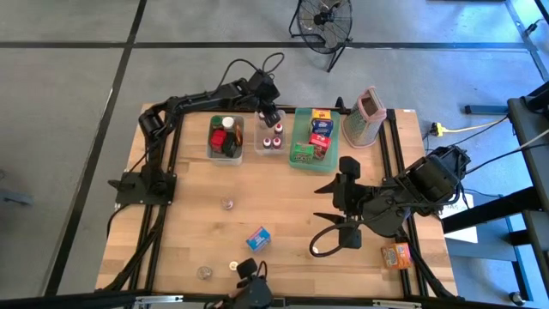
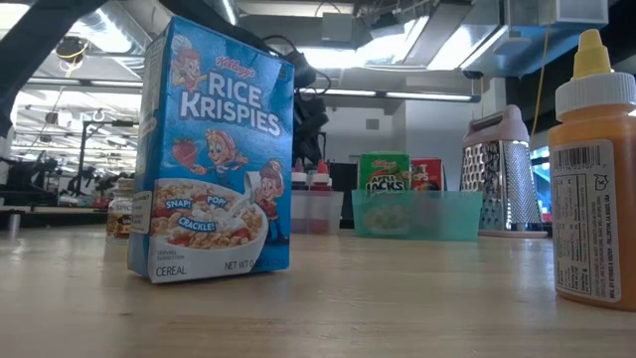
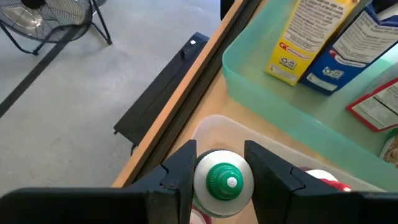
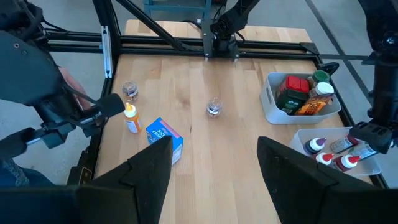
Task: Pick & Place Kitchen Items
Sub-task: Put the green food coloring bottle into the transparent bin
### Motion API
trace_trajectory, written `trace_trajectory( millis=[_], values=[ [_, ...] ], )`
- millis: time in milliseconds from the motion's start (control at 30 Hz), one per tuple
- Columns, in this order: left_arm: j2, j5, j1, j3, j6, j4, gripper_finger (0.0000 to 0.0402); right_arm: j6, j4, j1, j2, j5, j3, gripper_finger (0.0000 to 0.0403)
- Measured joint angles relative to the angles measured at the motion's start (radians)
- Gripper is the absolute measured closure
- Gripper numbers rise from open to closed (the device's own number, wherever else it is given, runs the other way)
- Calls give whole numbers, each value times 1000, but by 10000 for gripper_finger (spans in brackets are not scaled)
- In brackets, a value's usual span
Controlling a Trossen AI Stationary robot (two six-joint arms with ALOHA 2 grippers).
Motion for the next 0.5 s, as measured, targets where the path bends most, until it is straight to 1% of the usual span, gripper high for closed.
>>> trace_trajectory(
  millis=[200, 500],
  values=[
    [3, 4, 0, 0, -1, 29, 288, 3, 0, 0, 0, 0, 0, 165],
    [3, 4, 0, 0, 11, 30, 288, 8, 0, 0, 0, 0, 0, 165]
  ],
)
